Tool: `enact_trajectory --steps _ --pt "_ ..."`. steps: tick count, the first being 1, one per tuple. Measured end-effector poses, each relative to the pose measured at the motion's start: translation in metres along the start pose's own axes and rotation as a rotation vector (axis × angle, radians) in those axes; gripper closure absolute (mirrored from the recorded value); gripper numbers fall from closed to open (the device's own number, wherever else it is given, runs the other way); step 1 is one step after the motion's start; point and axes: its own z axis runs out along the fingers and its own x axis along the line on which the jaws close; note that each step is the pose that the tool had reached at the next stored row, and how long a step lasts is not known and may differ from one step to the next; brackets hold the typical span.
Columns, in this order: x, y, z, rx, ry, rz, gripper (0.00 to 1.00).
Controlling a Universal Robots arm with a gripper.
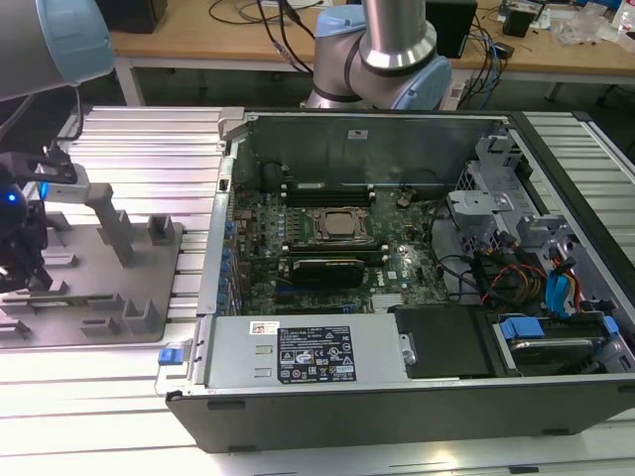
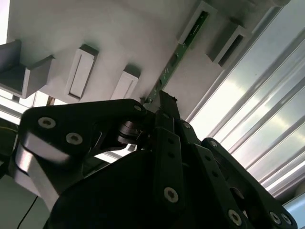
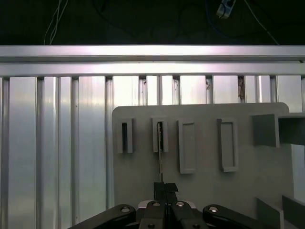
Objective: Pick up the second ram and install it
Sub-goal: 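Pick up the second ram and move it above second insertion slot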
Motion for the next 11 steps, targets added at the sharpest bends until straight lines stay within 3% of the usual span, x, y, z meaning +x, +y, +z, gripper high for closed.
enact_trajectory --steps 4,9,11 --pt "0.0002 -0.0005 0.0060 0.0000 0.0001 0.000 0.92" --pt "0.0003 -0.0006 0.0067 0.0000 0.0004 0.000 0.92" --pt "0.0002 -0.0005 0.0067 0.0000 0.0006 0.000 0.86"
